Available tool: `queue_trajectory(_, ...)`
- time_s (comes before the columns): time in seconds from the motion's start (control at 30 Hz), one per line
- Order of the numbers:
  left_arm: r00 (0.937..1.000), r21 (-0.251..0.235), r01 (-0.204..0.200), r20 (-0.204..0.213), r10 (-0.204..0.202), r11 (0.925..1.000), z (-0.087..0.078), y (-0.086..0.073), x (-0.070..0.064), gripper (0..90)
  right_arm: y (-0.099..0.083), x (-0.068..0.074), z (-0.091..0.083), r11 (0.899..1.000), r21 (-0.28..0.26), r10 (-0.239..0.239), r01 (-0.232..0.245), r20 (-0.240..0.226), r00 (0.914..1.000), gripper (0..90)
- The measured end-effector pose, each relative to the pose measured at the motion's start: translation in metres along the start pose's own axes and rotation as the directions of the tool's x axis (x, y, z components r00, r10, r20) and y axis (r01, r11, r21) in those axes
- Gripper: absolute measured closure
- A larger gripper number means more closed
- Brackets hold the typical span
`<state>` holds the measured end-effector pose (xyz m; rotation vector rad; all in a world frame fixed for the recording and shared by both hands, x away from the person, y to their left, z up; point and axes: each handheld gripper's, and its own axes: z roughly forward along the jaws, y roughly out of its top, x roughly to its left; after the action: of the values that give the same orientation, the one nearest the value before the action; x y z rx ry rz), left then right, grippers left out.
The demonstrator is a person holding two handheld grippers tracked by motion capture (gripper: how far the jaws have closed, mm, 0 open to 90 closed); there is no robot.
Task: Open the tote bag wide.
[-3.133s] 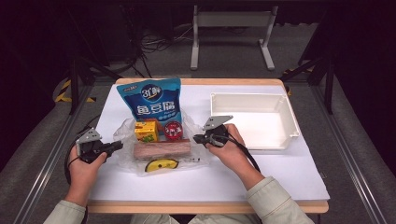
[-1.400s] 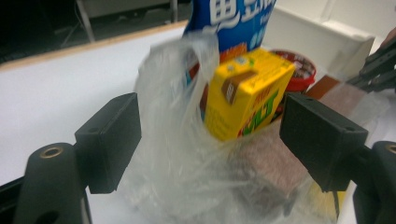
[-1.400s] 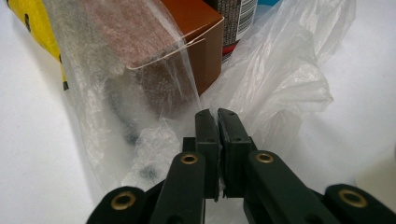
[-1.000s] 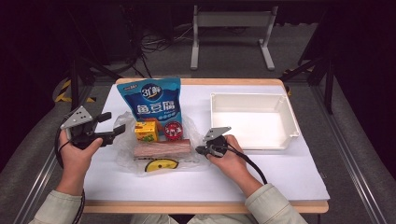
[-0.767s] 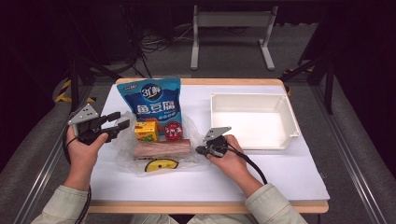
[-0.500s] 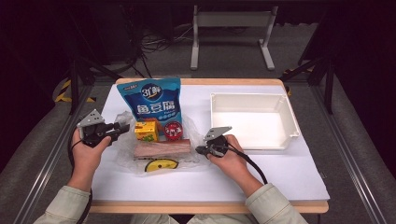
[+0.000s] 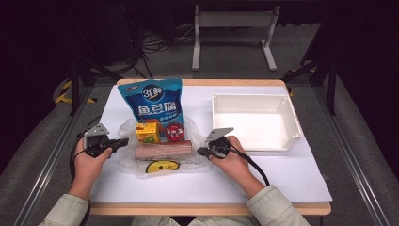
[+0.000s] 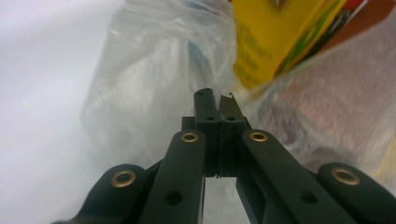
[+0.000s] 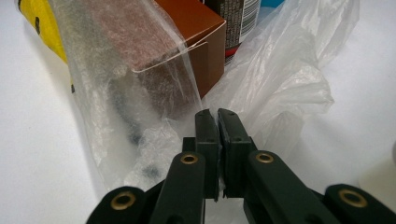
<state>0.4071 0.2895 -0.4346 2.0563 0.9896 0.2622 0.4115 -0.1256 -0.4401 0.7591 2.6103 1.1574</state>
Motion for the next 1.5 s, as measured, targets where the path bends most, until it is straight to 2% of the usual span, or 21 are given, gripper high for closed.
queue_trajectory(0.13,0.9994,0.039,0.018,0.028,-0.019,0.9991,0.004,-0.011,-0.003,89.9,0.0,0.0,0.0,1.0,0.0,0.001,-0.001,0.0,1.0,87.9)
queue_trajectory(0.23,0.9996,0.052,0.006,0.026,-0.008,0.9986,0.002,-0.016,-0.007,89.8,0.0,0.0,-0.001,1.0,-0.002,-0.002,0.002,0.001,1.0,87.8)
queue_trajectory(0.4,0.9992,0.06,0.018,0.036,-0.02,0.998,0.003,-0.025,-0.007,89.8,0.0,-0.001,-0.001,1.0,-0.003,-0.004,0.004,0.001,1.0,87.6)
queue_trajectory(0.6,0.9991,0.056,0.021,0.035,-0.023,0.9982,0.004,-0.026,-0.008,89.4,0.0,-0.002,-0.003,1.0,-0.009,0.0,0.0,0.004,1.0,83.9)
queue_trajectory(0.73,0.9987,0.054,0.022,0.044,-0.024,0.9983,0.004,-0.026,-0.007,89.3,0.003,-0.002,-0.011,0.999,-0.048,-0.017,0.017,0.013,0.9998,81.3)
queue_trajectory(0.9,0.9988,0.051,0.017,0.044,-0.02,0.9986,0.004,-0.026,-0.007,89.2,0.007,-0.003,-0.022,0.996,-0.083,-0.02,0.023,0.033,0.9993,74.0)
queue_trajectory(1.07,0.999,0.046,0.014,0.043,-0.016,0.9988,0.003,-0.025,-0.007,89.2,0.016,-0.002,-0.037,0.986,-0.162,-0.02,0.027,0.044,0.9988,62.4)
queue_trajectory(1.1,0.999,0.046,0.014,0.043,-0.016,0.9988,0.003,-0.025,-0.007,89.1,0.016,-0.002,-0.037,0.986,-0.162,-0.02,0.027,0.044,0.9988,62.4)
queue_trajectory(1.23,0.9988,0.045,0.013,0.046,-0.015,0.9989,0.003,-0.025,-0.007,89.1,0.025,0.002,-0.048,0.972,-0.231,-0.03,0.042,0.054,0.9981,53.5)
queue_trajectory(1.3,0.9989,0.044,0.009,0.046,-0.011,0.999,0.003,-0.025,-0.008,89.0,0.029,0.005,-0.051,0.964,-0.26,-0.043,0.059,0.066,0.9969,51.8)
queue_trajectory(1.5,0.9988,0.044,0.01,0.048,-0.012,0.999,0.002,-0.025,-0.009,89.1,0.035,0.017,-0.049,0.96,-0.267,-0.078,0.084,0.032,0.9964,51.9)
